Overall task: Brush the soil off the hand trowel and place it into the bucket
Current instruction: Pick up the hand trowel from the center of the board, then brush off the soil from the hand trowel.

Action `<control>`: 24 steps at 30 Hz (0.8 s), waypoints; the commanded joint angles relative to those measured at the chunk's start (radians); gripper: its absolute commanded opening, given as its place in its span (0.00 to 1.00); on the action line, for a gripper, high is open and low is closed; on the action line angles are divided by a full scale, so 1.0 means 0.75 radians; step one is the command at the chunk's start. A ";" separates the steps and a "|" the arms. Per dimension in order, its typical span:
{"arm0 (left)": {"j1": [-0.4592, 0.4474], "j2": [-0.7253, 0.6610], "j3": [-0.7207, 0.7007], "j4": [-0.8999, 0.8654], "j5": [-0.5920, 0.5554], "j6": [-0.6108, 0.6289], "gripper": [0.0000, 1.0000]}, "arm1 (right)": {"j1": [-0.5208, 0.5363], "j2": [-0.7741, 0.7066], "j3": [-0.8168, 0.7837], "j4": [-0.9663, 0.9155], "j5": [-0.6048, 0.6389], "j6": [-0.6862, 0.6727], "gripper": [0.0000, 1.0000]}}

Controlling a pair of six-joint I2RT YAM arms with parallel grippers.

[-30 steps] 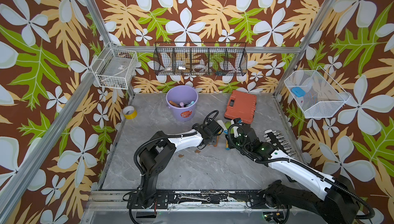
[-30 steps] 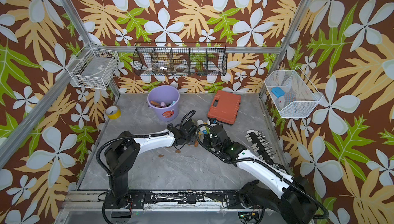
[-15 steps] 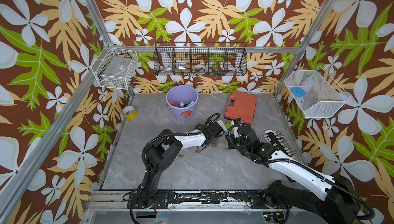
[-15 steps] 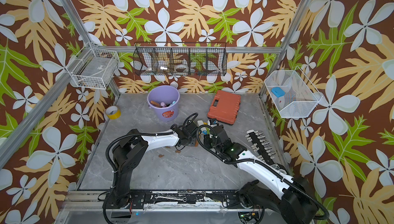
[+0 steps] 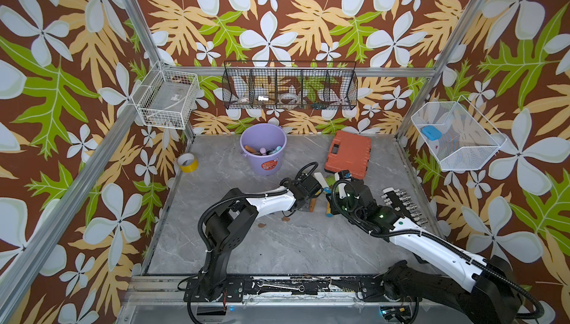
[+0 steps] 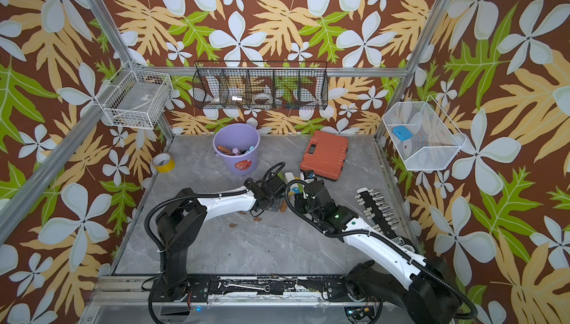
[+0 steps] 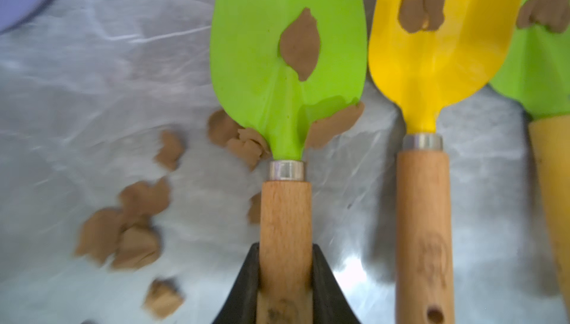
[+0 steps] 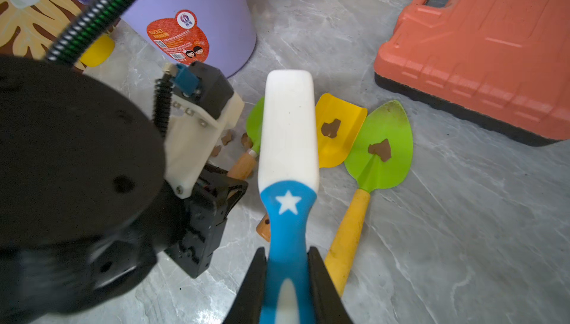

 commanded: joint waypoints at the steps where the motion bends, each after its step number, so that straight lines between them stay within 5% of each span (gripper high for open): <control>1: 0.024 -0.105 -0.085 -0.162 -0.020 0.037 0.00 | 0.001 0.043 0.031 0.031 -0.081 -0.023 0.00; 7: 0.032 -0.424 -0.331 -0.249 0.115 0.068 0.00 | 0.014 0.172 0.113 0.027 -0.343 -0.039 0.00; 12: 0.069 -0.617 -0.459 -0.279 0.094 0.095 0.00 | 0.148 0.253 0.186 0.027 -0.305 -0.071 0.00; 19: 0.165 -0.754 -0.568 -0.202 0.323 0.131 0.00 | 0.324 0.365 0.271 0.043 -0.349 -0.157 0.00; 24: 0.184 -0.820 -0.572 -0.223 0.354 0.119 0.00 | 0.370 0.566 0.351 -0.053 -0.400 -0.194 0.00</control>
